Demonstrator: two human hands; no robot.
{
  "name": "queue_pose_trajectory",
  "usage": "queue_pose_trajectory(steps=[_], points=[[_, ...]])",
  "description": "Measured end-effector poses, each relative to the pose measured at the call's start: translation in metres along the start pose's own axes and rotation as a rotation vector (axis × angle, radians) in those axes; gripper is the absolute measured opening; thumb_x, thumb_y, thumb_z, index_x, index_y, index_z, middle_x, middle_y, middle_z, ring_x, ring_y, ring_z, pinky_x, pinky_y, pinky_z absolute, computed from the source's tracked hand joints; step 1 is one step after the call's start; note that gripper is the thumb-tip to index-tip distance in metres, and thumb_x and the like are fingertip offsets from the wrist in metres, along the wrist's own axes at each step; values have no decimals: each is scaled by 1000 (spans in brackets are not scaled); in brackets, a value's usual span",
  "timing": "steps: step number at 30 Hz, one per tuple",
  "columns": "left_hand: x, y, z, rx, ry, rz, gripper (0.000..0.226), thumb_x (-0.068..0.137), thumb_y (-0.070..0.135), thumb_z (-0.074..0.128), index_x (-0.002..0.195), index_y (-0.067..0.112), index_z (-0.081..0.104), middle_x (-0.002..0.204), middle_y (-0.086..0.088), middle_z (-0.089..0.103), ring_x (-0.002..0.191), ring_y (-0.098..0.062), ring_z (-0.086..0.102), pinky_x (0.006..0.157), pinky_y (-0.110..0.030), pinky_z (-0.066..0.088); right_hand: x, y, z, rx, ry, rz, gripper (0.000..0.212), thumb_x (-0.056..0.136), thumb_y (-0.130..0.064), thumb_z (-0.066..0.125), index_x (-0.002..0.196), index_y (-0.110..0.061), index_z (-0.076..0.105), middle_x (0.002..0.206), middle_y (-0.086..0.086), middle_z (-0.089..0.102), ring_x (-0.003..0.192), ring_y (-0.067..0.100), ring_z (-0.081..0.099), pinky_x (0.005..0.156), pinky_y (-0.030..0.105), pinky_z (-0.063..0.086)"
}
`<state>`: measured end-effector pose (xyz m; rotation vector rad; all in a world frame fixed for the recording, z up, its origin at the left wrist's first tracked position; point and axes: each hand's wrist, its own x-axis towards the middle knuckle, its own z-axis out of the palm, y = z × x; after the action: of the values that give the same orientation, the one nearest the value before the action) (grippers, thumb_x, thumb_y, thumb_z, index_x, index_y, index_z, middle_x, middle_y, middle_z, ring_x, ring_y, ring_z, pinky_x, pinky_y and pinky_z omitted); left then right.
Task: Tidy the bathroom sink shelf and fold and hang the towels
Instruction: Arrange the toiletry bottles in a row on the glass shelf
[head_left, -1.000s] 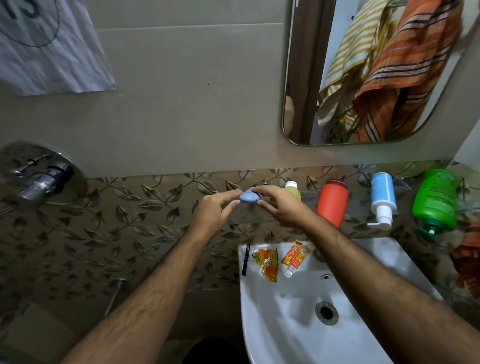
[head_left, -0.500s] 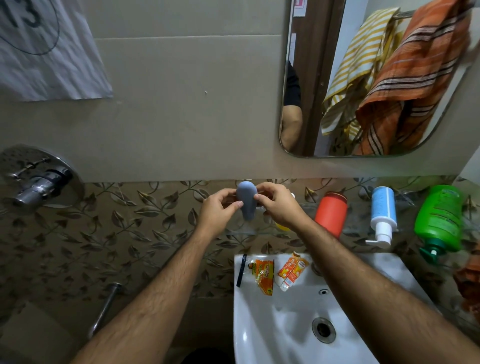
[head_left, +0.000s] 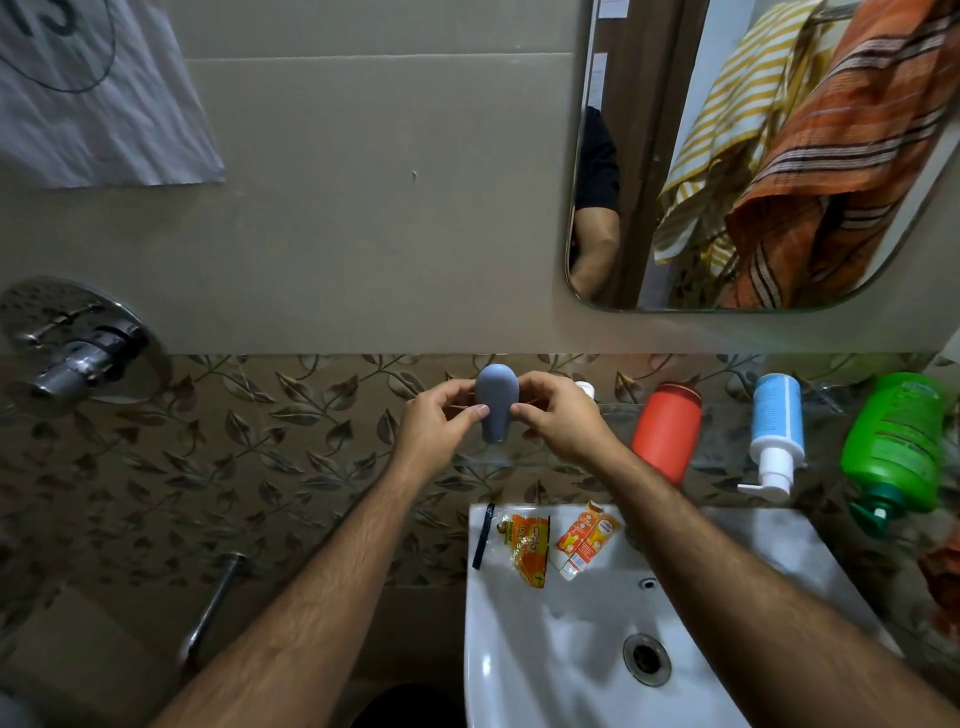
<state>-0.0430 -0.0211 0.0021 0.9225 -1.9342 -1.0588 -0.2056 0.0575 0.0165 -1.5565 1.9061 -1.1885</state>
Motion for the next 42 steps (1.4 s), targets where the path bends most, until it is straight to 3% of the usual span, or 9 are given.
queue_pose_trajectory(steps=[5, 8, 10, 13, 18, 21, 26, 33, 42], points=[[-1, -2, -2, 11, -3, 1, 34, 88, 16, 69, 122, 21, 64, 106, 9, 70, 99, -8, 65, 89, -41, 57, -1, -2, 2, -14, -11, 8, 23, 94, -16, 63, 117, -16, 64, 105, 0, 69, 91, 14, 68, 78, 39, 61], [-4, -1, -3, -30, 8, 2, 49, 87, 16, 70, 134, 19, 56, 112, 11, 66, 102, -1, 62, 90, -27, 54, -1, -2, 1, -47, -13, 0, 27, 94, -16, 63, 120, -17, 64, 110, 0, 70, 98, 12, 66, 87, 36, 58], [-10, -3, -4, -25, 148, 49, 49, 87, 18, 71, 134, 20, 56, 111, 10, 67, 100, -1, 63, 85, -23, 53, -3, -3, -4, -60, 12, -8, 31, 93, -14, 63, 124, -17, 64, 117, -1, 70, 105, 10, 64, 93, 32, 54], [-26, 2, -5, 128, 390, 312, 27, 89, 17, 68, 115, 14, 68, 104, 5, 70, 90, -3, 65, 75, -17, 54, -6, -4, -22, -142, 117, -48, 29, 92, -10, 63, 120, -14, 67, 115, 1, 71, 102, 9, 64, 90, 21, 49], [-38, 27, 20, 271, 143, 615, 17, 88, 18, 68, 103, 12, 73, 97, 5, 70, 89, 0, 62, 81, -12, 51, -10, 3, -58, -429, 146, -73, 30, 86, 3, 58, 109, -11, 73, 111, 8, 72, 103, 22, 66, 93, 34, 51], [-40, 35, 43, 359, 4, 558, 31, 86, 22, 72, 116, 17, 69, 108, 3, 72, 96, -7, 64, 84, -26, 55, -15, 6, -71, -630, 26, -47, 35, 84, 0, 61, 114, -14, 69, 115, 9, 68, 108, 26, 63, 93, 40, 50], [-38, 32, 73, 590, -137, 351, 66, 83, 37, 73, 142, 28, 45, 138, 8, 54, 124, -12, 47, 98, -31, 44, -23, 8, -69, -775, -134, -25, 42, 87, -3, 59, 125, -20, 61, 126, 8, 59, 115, 27, 56, 91, 40, 50], [-35, 33, 86, 730, -49, 310, 57, 87, 36, 68, 141, 32, 47, 140, 9, 54, 124, -15, 51, 93, -34, 48, -26, 11, -69, -759, -178, -24, 46, 87, -9, 65, 131, -21, 57, 138, 8, 51, 123, 26, 53, 98, 38, 49], [-34, 37, 86, 605, -8, 286, 43, 89, 37, 66, 131, 32, 59, 124, 10, 66, 115, -9, 58, 90, -29, 48, -26, 11, -76, -720, -222, -52, 58, 81, -25, 76, 134, -19, 53, 138, 6, 53, 124, 24, 52, 101, 40, 47]])
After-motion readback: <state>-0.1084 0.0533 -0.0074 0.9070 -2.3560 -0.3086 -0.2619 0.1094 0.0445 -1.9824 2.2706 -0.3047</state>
